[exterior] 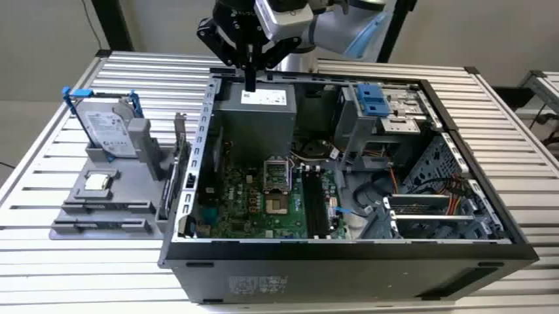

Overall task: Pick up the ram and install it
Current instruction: 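Reach for the ram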

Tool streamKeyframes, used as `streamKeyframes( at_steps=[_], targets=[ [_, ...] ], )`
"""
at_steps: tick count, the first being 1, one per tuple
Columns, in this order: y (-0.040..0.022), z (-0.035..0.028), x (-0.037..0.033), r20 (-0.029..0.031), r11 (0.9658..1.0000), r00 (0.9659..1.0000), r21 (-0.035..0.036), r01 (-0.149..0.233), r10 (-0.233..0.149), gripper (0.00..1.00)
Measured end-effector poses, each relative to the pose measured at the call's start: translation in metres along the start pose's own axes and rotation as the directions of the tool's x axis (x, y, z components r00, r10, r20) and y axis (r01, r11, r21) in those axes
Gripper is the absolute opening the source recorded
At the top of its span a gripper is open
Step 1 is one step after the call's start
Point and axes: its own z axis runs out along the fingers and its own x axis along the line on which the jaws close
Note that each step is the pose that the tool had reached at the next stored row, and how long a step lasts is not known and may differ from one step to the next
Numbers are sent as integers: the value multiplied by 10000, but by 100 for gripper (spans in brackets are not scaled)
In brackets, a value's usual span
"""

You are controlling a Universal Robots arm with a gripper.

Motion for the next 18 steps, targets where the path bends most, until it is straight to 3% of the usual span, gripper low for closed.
streamKeyframes(
  at_steps=[12,18],
  targets=[
    [-1,0,12,0,10000,10000,0,2,-2,0],
    [-6,-2,85,0,10000,10000,0,0,0,0]
  ],
)
